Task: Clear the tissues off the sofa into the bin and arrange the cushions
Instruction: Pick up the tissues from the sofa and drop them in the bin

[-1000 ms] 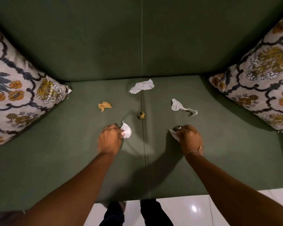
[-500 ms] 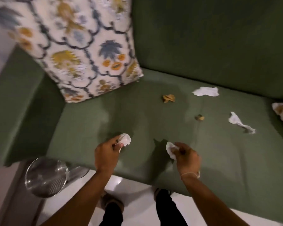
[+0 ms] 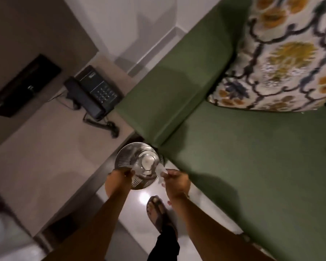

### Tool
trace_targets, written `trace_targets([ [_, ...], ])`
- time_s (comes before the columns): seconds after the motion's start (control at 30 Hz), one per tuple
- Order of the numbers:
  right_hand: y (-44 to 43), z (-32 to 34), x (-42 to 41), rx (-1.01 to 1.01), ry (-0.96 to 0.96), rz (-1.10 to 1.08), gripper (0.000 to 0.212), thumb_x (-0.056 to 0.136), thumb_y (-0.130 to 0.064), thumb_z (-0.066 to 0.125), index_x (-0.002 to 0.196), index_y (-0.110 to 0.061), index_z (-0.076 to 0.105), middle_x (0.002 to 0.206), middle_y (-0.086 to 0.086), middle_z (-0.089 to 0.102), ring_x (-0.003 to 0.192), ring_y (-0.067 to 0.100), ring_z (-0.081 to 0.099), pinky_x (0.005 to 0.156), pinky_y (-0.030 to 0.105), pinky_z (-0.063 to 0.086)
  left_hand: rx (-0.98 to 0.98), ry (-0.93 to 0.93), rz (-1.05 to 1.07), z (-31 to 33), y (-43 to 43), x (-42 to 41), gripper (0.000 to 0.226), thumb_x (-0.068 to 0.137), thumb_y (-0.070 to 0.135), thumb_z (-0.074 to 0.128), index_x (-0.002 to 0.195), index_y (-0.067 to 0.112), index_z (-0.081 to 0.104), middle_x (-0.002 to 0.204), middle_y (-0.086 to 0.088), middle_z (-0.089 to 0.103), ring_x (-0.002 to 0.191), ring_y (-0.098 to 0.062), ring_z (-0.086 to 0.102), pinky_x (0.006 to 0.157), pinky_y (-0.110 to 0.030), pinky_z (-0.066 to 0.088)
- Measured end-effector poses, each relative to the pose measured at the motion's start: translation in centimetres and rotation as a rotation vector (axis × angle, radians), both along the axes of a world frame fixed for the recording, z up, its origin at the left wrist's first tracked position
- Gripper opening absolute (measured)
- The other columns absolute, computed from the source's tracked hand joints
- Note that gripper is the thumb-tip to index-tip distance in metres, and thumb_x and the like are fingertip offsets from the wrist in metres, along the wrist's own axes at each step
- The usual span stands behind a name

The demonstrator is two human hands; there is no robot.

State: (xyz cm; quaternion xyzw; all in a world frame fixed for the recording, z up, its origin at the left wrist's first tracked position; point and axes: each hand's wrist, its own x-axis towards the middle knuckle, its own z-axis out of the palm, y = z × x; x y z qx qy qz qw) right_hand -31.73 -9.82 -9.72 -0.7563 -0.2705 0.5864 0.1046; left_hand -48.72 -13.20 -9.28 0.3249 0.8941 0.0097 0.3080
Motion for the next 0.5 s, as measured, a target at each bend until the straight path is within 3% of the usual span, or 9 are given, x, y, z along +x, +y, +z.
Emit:
trace_targets([
  [0.1, 1.0, -2.7, -4.2, -0.024, -0.072, 0.094, 0.021, 0.077, -0.028, 0.076, 0.097, -0.020, 0.077, 0.101, 0.009, 0.077, 0.094, 0.032, 0.072, 0.082, 0.051, 0.059, -0.032, -0.039, 0.084, -2.8, 0.3, -2.0, 0.039, 0.082, 0.043, 0.063, 0.107, 0.014, 0.072, 0.106, -0.016, 0.072, 0.099, -0.036, 0.066, 0.080, -0.038, 0.051],
  [0.2, 1.9, -5.1, -6.5, -0.082, -0.120, 0.254, 0.031, 0.086, -0.036, 0.064, 0.108, -0.017, 0.073, 0.110, 0.013, 0.074, 0.098, 0.034, 0.070, 0.083, 0.049, 0.059, -0.019, -0.088, 0.148, -4.7, 0.5, -2.9, 0.037, 0.080, 0.042, 0.067, 0.104, 0.015, 0.073, 0.105, -0.016, 0.073, 0.097, -0.036, 0.067, 0.081, -0.039, 0.053],
  [0.3, 2.3, -6.7, -7.4, -0.121, -0.081, 0.287, 0.034, 0.086, -0.037, 0.062, 0.114, -0.018, 0.066, 0.119, 0.014, 0.069, 0.101, 0.036, 0.068, 0.082, 0.045, 0.057, -0.016, -0.118, 0.140, -5.9, 0.4, -3.3, 0.034, 0.088, 0.041, 0.056, 0.101, 0.015, 0.072, 0.103, -0.018, 0.073, 0.092, -0.035, 0.068, 0.074, -0.034, 0.049],
  [0.4, 2.5, -7.5, -7.2, -0.155, -0.032, 0.203, 0.031, 0.085, -0.032, 0.067, 0.114, -0.024, 0.066, 0.122, 0.011, 0.067, 0.088, 0.033, 0.071, 0.069, 0.041, 0.062, -0.017, -0.080, 0.154, -5.9, 0.2, -3.7, 0.036, 0.091, 0.037, 0.049, 0.100, 0.006, 0.068, 0.103, -0.022, 0.071, 0.092, -0.039, 0.066, 0.073, -0.037, 0.048],
  [0.5, 2.6, -6.8, -6.4, -0.171, -0.022, 0.196, 0.032, 0.081, -0.037, 0.070, 0.112, -0.030, 0.066, 0.118, 0.008, 0.069, 0.087, 0.029, 0.071, 0.054, 0.033, 0.057, -0.016, -0.069, 0.081, -4.7, 0.0, -3.8, 0.032, 0.092, 0.033, 0.051, 0.109, 0.013, 0.068, 0.109, -0.020, 0.069, 0.097, -0.039, 0.064, 0.082, -0.042, 0.051],
])
